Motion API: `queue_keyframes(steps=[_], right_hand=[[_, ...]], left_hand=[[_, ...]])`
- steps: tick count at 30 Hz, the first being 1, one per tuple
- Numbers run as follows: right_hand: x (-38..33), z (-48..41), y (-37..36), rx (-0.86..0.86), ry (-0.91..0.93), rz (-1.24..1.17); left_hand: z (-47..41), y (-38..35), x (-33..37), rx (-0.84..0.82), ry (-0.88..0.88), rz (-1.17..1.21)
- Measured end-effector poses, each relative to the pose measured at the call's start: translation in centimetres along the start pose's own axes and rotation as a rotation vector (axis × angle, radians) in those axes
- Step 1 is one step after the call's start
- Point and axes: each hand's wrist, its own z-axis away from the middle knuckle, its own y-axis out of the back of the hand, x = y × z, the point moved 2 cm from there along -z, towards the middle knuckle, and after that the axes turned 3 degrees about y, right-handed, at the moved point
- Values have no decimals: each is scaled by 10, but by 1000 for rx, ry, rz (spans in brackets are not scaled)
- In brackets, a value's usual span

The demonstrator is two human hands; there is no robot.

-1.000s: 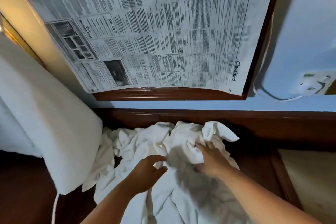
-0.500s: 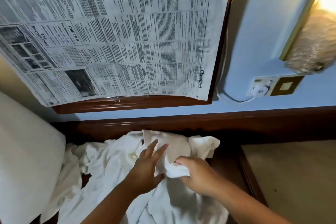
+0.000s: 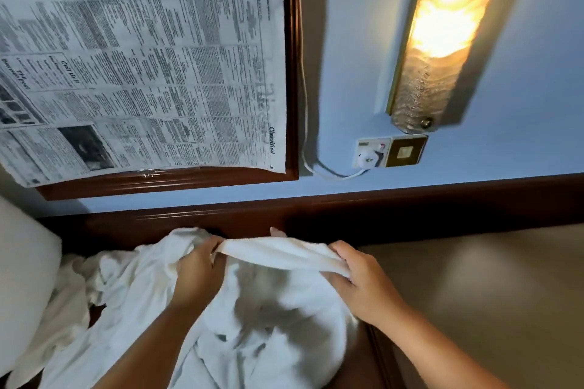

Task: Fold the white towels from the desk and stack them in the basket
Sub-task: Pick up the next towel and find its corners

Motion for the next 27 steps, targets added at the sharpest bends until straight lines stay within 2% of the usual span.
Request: queue_keyframes(steps=[3,6,8,12,15,18,20,23,27], right_hand=[[23,19,16,-50,-205,197],[18,37,16,-137,-143,149],[6,47,13,-156,-84,106],[1,63,7,38,16,32],[5,77,11,92,63,25],[-2,92,16,35,46,-95],[-7,102,18,-35,-25,-186],[-16,118,15,-46,-115,-283],[-29,141,9,-200,-75,-232]], left_hand=[[25,6,51,-31,-142,173],[59,2,110,-135,-351,190],[79,-7,138,-174,-420,149],[116,-19,159,-139,-347,208],[142,-20,154,-67,-219,251],[162,-16,144,-29,-180,278],[174,-15,140,-26,-184,275],[193,-13,135,-11,-150,287],[210,0,137,-11,-198,338]])
